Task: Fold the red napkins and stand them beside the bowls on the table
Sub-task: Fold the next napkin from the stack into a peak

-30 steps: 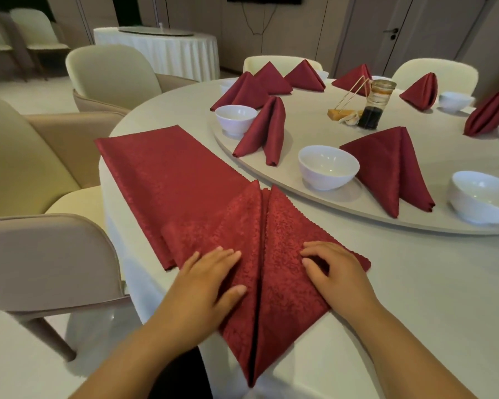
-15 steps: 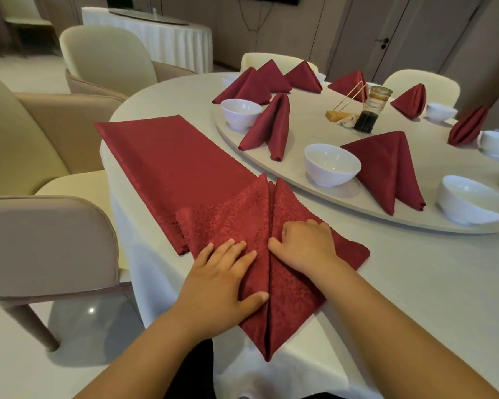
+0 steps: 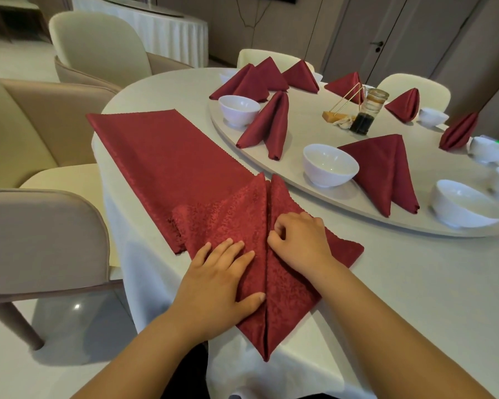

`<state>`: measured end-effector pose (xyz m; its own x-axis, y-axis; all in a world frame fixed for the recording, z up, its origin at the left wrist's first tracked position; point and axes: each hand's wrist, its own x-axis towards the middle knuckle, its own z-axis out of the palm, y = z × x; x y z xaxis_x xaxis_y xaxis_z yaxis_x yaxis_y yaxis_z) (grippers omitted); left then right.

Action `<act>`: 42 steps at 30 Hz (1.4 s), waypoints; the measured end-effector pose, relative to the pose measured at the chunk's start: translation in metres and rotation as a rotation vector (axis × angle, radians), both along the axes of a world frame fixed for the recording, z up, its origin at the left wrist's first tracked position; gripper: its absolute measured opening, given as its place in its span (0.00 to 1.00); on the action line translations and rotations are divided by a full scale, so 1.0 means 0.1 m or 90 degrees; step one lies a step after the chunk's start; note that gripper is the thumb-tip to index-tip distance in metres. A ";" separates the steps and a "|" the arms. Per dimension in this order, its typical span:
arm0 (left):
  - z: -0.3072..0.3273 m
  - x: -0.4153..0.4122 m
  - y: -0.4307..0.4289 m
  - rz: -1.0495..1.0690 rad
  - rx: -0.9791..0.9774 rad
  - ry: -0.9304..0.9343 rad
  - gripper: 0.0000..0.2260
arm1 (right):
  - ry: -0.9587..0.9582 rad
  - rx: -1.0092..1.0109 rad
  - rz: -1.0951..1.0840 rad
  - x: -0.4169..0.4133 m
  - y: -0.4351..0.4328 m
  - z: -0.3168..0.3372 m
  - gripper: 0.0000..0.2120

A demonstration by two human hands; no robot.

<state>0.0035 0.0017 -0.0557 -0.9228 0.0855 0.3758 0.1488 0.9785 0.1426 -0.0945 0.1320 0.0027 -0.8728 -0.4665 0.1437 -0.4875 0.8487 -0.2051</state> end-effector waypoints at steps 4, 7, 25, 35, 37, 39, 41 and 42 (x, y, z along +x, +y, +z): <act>0.04 0.01 -0.05 -0.038 0.058 0.050 0.22 | 0.006 0.028 0.028 -0.01 -0.01 -0.04 0.09; 0.10 0.10 -0.01 -0.091 0.165 0.103 0.22 | -0.016 -0.015 0.065 0.02 0.05 -0.04 0.12; -0.01 0.23 0.26 -0.135 0.113 0.073 0.21 | -0.008 0.066 0.079 -0.22 0.73 -0.25 0.34; -0.04 0.24 0.28 -0.130 0.106 0.097 0.20 | 0.192 -0.091 0.028 -0.18 0.77 -0.22 0.19; -0.08 0.24 0.29 -0.138 0.124 0.116 0.19 | 0.190 -0.109 0.098 0.07 0.69 -0.20 0.19; -0.11 0.26 0.30 -0.138 0.132 0.134 0.17 | 0.174 -0.085 0.165 0.33 0.60 -0.26 0.21; -0.13 0.26 0.31 -0.134 0.130 0.142 0.15 | 0.126 -0.037 0.198 0.48 0.55 -0.35 0.22; -0.13 0.26 0.31 -0.137 0.126 0.143 0.14 | 0.082 -0.031 0.199 0.53 0.53 -0.38 0.23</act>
